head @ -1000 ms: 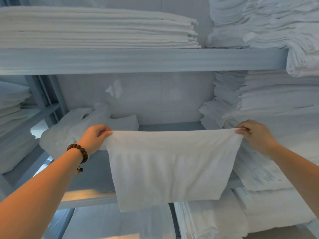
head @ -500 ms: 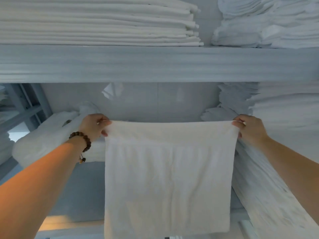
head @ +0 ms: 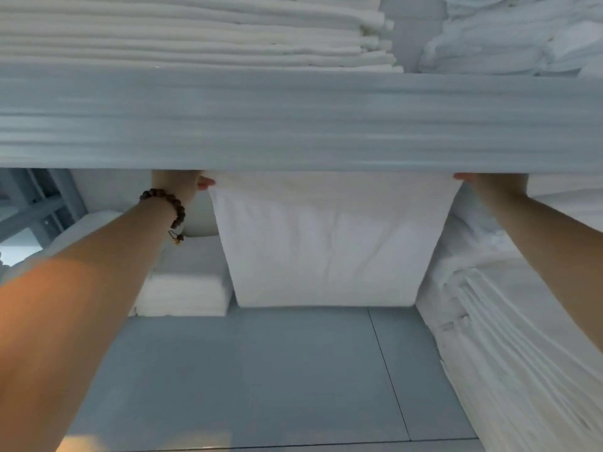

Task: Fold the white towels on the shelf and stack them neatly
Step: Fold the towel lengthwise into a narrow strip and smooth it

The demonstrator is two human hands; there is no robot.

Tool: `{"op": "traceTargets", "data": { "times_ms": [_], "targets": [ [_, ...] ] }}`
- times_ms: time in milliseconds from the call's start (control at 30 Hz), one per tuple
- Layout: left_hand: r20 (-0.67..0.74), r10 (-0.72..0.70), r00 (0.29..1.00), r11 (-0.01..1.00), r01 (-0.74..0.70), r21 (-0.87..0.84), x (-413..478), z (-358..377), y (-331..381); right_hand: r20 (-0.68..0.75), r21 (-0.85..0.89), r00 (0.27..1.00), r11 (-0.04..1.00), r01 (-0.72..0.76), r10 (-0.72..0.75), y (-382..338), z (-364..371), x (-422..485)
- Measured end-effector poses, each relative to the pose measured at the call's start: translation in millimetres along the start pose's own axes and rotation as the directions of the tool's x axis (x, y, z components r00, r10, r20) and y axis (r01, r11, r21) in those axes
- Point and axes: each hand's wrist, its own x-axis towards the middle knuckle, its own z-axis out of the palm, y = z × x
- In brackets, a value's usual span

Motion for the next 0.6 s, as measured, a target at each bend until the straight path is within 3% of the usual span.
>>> {"op": "traceTargets", "data": {
  "times_ms": [67, 133, 233, 333, 433, 600],
  "targets": [
    [-0.123, 0.120, 0.985, 0.980, -0.137, -0.146, -15, 3, -6, -0.092, 0.127, 0.989, 0.984, 0.128, -0.116, 12, -2, -16],
    [-0.146, 0.210, 0.967, 0.967, -0.228, -0.115, -36, 5, -23, -0.109, 0.177, 0.978, 0.965, 0.193, -0.176, 34, -1, -43],
    [-0.052, 0.307, 0.950, 0.948, -0.301, 0.101, -70, 6, -70, -0.069, -0.104, 0.952, 0.951, 0.292, -0.300, 79, 2, -92],
    [0.152, 0.429, 0.891, 0.780, -0.450, 0.434, -110, 8, -126, 0.058, -0.342, 0.942, 0.880, 0.329, -0.330, 134, 8, -146],
    [0.315, 0.411, 0.855, 0.668, -0.518, 0.534, -155, 11, -180, 0.192, -0.482, 0.946, 0.815, 0.323, -0.262, 181, 16, -204],
    [0.507, 0.245, 0.826, 0.616, -0.537, 0.577, -221, 14, -253, 0.351, -0.654, 0.929, 0.681, 0.331, -0.115, 233, 27, -292]
  ]
}}
